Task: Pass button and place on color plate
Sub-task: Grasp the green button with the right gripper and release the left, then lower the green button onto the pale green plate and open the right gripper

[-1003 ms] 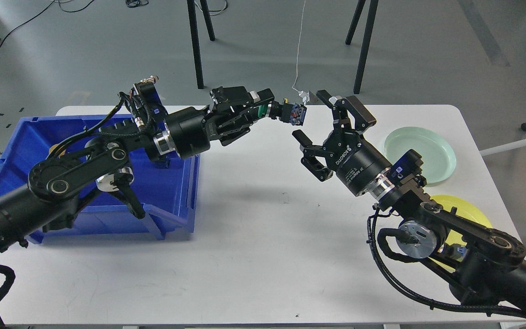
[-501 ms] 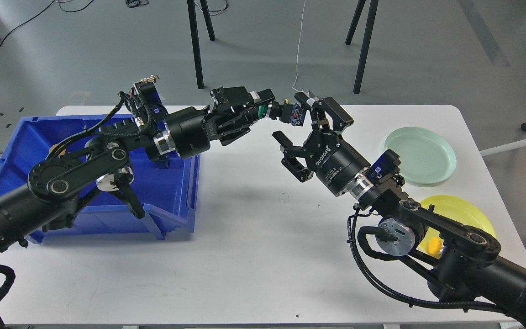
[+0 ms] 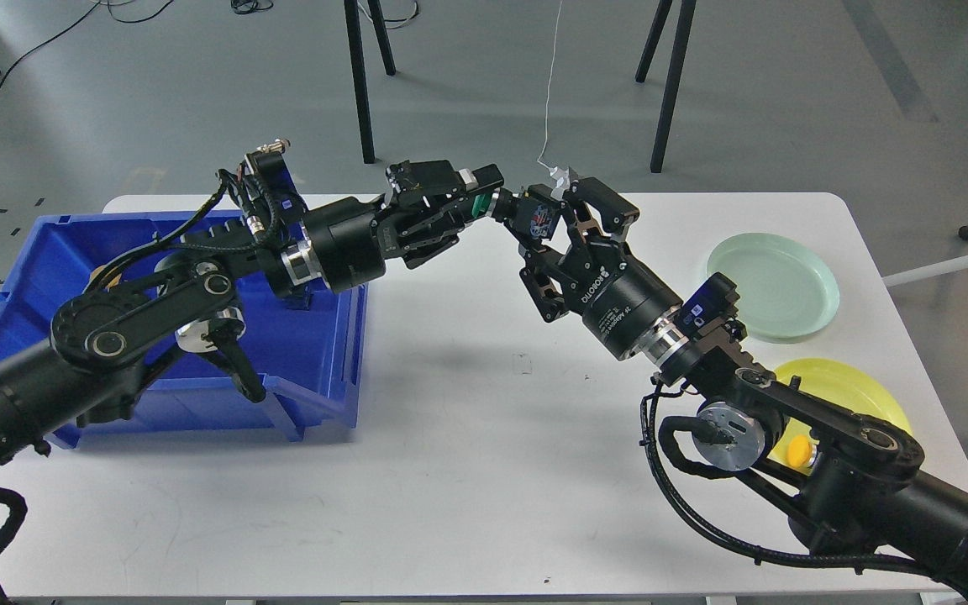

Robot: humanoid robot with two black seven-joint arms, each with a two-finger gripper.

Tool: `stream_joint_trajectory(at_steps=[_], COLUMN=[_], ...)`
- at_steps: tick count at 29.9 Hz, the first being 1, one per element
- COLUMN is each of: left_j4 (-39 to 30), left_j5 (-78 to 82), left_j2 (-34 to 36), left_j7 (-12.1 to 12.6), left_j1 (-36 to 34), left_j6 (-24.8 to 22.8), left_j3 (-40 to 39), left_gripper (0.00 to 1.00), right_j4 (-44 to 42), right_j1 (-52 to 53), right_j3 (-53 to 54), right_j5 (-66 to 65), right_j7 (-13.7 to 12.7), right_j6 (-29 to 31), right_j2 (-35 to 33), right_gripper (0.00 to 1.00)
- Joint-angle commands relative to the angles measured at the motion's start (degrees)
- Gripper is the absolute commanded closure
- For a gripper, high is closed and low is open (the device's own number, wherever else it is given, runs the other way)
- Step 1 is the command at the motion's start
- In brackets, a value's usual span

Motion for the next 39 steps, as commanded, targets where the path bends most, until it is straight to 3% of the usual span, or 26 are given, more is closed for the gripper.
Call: stream_joint_trajectory(at_steps=[1,5,7,10,15,22,29,33,39], left_j4=[0.0,0.0,0.0,0.0,0.0,0.0,0.1,0.2,0.2], left_j5=[0.1,0.4,0.4,0.3,0.1,-0.1,-0.4,-0.4,-0.5], left_j2=[0.0,0.0,-0.1,-0.1,-0.1,-0.2,-0.1,-0.2,-0.2], left_j7=[0.0,0.0,0.0,0.0,0.0,0.0,0.0,0.0,0.0], left_j1=[0.0,0.0,0.0,0.1,0.5,0.5,1.0,1.0,1.0], left_j6=[0.0,0.0,0.0,0.0,0.0,0.0,0.0,0.0,0.0], left_j3=[0.0,0.0,-0.1,-0.3,-0.5,-0.5,-0.5,-0.5,-0.5], left_gripper=[0.81,0.78,0.69,0.32,0.2,0.11,0.11,0.08,0.08], right_j4=[0.0,0.0,0.0,0.0,0.0,1.2,1.1,-7.1,-24.0], right_j1=[0.0,0.0,0.0,0.0,0.0,-1.1,-9.4,-11.4,-10.1], right_j3=[0.0,0.1,0.1,0.0,0.0,1.9,18.4,22.8,20.9], right_j5=[0.0,0.0,0.0,0.0,0.0,0.1,0.6,0.6,-0.1], right_j7=[0.0,-0.1,-0.1,-0.1,-0.2,0.3,-0.2,-2.5,-6.3], right_j6=[0.0,0.0,0.0,-0.1,-0.1,-0.7,-2.0,-2.4,-6.3], right_j2=[0.1,0.1,0.1,0.0,-0.3,-1.4,-9.2,-12.3,-12.5], right_gripper=[0.89,0.94,0.96,0.97,0.99,0.99,0.99,0.99,0.99])
